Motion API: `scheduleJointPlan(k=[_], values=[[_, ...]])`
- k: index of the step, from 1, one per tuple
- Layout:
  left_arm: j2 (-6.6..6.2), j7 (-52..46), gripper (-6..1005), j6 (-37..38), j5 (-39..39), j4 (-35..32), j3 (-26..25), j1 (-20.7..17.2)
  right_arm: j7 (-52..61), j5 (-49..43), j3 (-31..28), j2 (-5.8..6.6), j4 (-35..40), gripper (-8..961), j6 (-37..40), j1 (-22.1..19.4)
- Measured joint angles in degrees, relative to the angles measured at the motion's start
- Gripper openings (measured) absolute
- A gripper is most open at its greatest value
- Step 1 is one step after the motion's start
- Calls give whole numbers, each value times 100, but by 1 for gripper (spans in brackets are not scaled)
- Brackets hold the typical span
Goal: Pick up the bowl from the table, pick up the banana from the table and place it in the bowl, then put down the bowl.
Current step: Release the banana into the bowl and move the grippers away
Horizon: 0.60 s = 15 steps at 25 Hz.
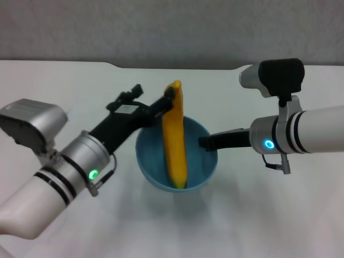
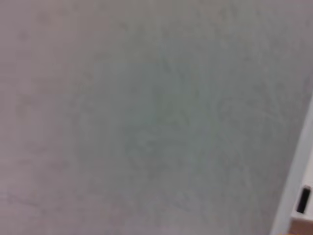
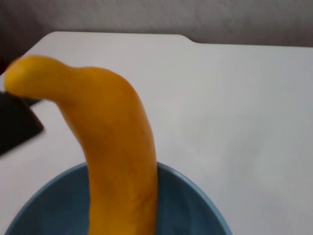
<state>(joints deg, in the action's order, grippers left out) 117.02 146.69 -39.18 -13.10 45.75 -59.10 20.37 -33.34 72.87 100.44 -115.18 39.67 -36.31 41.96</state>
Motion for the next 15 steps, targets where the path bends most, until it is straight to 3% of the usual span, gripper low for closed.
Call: scheduleJointPlan(k=[10, 15], values=[[-89, -464, 900, 351, 690, -192, -941, -360, -18, -162, -297, 46, -182, 45, -88, -188], [-72, -399, 899, 1105, 1431, -398, -1630, -417, 36, -475, -515, 54, -258, 46, -341, -68]])
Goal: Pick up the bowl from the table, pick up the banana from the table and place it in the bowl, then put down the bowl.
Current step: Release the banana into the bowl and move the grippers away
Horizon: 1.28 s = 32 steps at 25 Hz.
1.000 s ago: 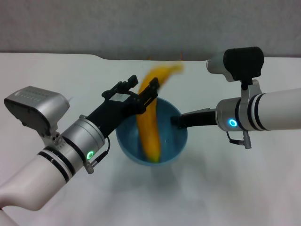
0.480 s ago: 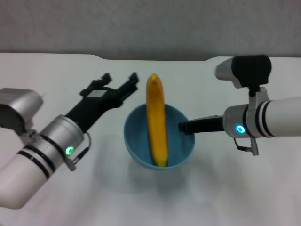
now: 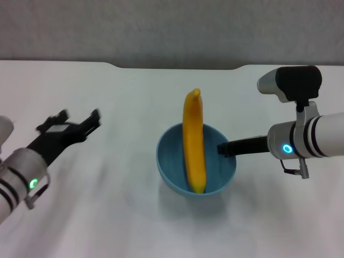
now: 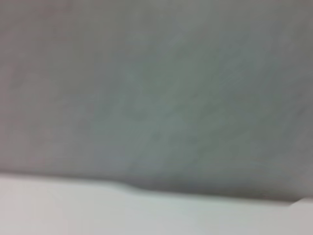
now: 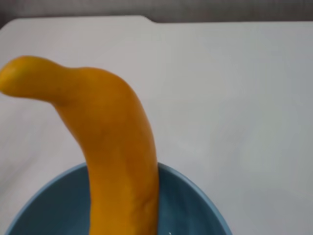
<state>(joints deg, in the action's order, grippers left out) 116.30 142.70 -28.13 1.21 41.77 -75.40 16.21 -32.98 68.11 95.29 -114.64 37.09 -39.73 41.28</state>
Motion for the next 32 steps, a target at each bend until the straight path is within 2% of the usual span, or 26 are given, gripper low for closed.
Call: scheduleJointPlan(k=[1, 7, 14, 32], values=[[21, 15, 899, 250, 134, -190, -248, 22, 43, -84, -36, 0, -14, 46, -76, 35], [36, 18, 897, 346, 131, -590, -569, 46, 587, -682, -173, 7, -105, 47, -215, 190], [56, 13, 897, 322, 126, -653, -619, 82, 836, -1165, -420, 10, -929, 48, -169, 855], [69, -25, 896, 207, 130, -692, -588, 111, 775, -1084, -297, -101, -853, 50, 99, 611]])
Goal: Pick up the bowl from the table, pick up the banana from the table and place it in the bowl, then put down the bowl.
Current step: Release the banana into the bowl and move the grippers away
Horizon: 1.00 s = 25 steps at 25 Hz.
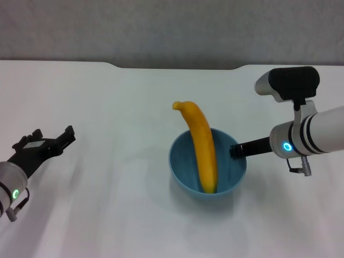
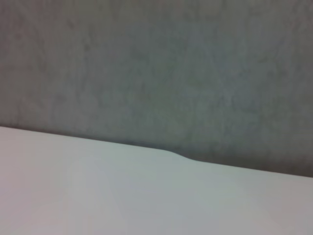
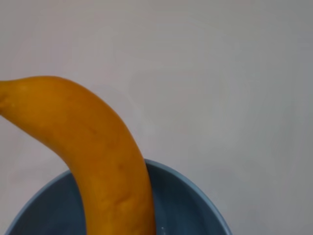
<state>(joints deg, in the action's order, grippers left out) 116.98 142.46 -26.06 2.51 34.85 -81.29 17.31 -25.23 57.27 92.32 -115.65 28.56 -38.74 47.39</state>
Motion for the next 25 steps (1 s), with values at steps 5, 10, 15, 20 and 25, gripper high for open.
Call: scheduleJointPlan(k=[5, 10, 15, 20, 25], values=[[5, -12, 896, -38, 3, -41, -21, -5, 0, 112, 9, -2, 1, 51, 3, -28], [8, -15, 895, -40, 2, -45, -32, -13, 0, 131, 9, -1, 1, 52, 7, -71], [9, -16, 895, -40, -1, -49, -30, -21, 0, 190, 8, 9, 0, 69, 7, -105], [9, -16, 895, -40, -5, -52, -28, -40, -139, 197, -18, 14, 265, 120, 8, -277], [8, -16, 895, -40, -5, -57, -36, -53, -271, 196, -9, 31, 946, 185, 7, -707]])
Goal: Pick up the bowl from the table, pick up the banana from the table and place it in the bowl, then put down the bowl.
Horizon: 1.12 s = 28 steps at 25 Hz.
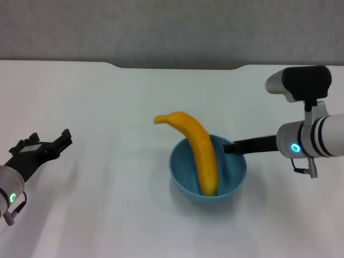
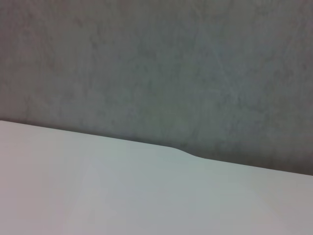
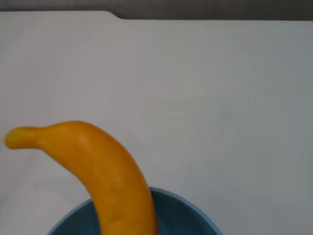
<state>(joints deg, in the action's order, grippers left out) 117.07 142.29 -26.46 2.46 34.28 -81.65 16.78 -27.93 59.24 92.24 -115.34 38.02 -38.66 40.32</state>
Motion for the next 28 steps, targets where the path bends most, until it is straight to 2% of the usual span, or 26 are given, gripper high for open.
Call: scheduleJointPlan(k=[3, 8, 10, 11, 12, 14, 17, 21, 24, 27, 28], values=[[0, 0, 895, 0, -1, 0, -8, -31, -39, -34, 4, 20, 299, 225, -63, -197], [-4, -4, 895, -210, -166, -76, -24, -114, -394, -108, -109, 48, 953, 476, -37, -696], [-12, -2, 894, -549, -332, -231, -32, -149, -628, -109, -186, 48, 1373, 548, 30, -999], [-14, 5, 894, -755, -415, -340, -35, -150, -860, -90, -227, 40, 1754, 584, 186, -1276], [-15, 16, 894, -940, -483, -459, -37, -147, -860, -90, -227, 40, 1754, 621, 186, -1276], [-16, 44, 894, -1209, -550, -669, -50, -126, -1120, -53, -195, 28, 2113, 693, 426, -1574], [-16, 87, 894, -1508, -572, -931, -127, -98, -1495, 9, -115, 19, 2436, 890, 682, -1860], [-7, 147, 894, -2044, -574, -1178, -227, -101, -2106, 489, -95, 24, 2449, 884, 1047, -2016], [-5, 238, 894, -2273, -576, -1195, -229, -144, -2954, 1385, -142, 30, 2288, 881, 1263, -2135], [3, 357, 894, -2367, -577, -1248, -229, -155, -4651, 3016, -137, 19, 2241, 881, 1517, -2446], [7, 406, 894, -2415, -578, -1286, -229, -153, -4651, 3016, -137, 19, 2241, 880, 1517, -2446]])
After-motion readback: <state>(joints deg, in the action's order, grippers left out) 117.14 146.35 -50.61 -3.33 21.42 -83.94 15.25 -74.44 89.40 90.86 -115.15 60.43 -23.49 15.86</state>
